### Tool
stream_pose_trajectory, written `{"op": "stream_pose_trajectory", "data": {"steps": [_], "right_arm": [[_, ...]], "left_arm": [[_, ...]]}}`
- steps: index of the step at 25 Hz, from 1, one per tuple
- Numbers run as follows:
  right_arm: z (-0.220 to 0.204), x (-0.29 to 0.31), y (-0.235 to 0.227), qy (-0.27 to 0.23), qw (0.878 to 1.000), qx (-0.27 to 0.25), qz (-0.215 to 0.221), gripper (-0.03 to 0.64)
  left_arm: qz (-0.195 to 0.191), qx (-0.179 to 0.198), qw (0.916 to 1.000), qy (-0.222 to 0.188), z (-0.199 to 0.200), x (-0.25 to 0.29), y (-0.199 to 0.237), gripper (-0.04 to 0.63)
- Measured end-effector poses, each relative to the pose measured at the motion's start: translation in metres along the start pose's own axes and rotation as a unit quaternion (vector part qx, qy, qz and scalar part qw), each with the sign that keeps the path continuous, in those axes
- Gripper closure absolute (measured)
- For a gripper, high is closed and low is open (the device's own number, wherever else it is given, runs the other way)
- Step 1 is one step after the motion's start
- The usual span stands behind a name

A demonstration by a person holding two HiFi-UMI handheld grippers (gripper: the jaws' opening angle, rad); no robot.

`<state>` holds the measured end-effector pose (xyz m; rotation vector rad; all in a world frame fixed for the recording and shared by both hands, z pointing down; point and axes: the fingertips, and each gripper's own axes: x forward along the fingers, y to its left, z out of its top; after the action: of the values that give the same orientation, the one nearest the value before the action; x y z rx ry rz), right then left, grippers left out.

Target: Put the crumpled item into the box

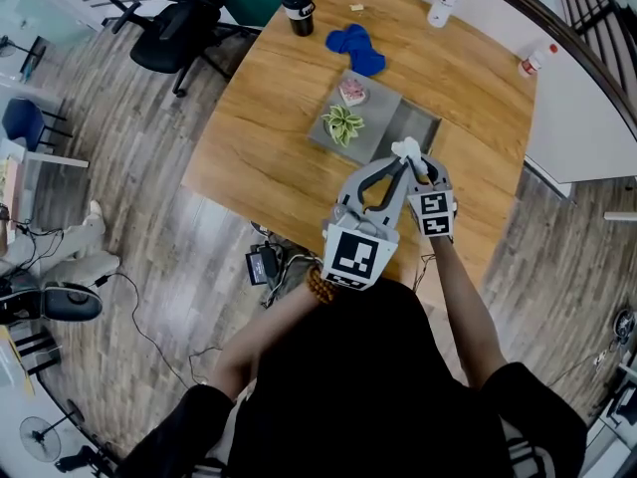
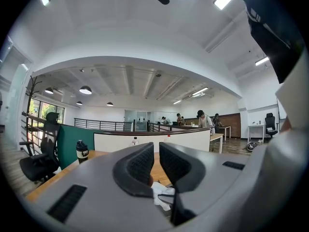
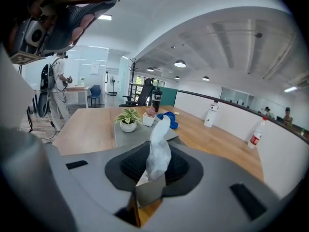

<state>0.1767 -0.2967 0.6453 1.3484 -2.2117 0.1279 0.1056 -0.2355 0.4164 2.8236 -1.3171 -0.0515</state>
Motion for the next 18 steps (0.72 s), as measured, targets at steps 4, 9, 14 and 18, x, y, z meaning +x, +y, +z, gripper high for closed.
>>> {"op": "stream_pose_trajectory", "data": {"steps": [4, 9, 14, 18], "right_arm": [[-0.001, 0.010, -0.006, 0.005, 1.000, -0.007, 0.001, 0.540], [-0.010, 0.023, -0.016, 0.022, 1.000, -0.005, -0.001, 0.538], [-0.023, 0.037, -0.019, 0.041, 0.999, -0.006, 0.004, 0.538], [-0.033, 0.046, -0.019, 0.058, 0.998, -0.014, 0.008, 0.537]], "left_arm": [[0.000, -0.002, 1.0000, 0.002, -0.002, 0.001, 0.002, 0.543], [-0.003, -0.004, 1.0000, 0.009, -0.005, 0.005, 0.002, 0.544], [-0.002, -0.003, 0.9999, 0.015, -0.011, 0.004, 0.002, 0.543], [0.001, -0.008, 0.9998, 0.018, -0.011, 0.004, 0.004, 0.544]]}}
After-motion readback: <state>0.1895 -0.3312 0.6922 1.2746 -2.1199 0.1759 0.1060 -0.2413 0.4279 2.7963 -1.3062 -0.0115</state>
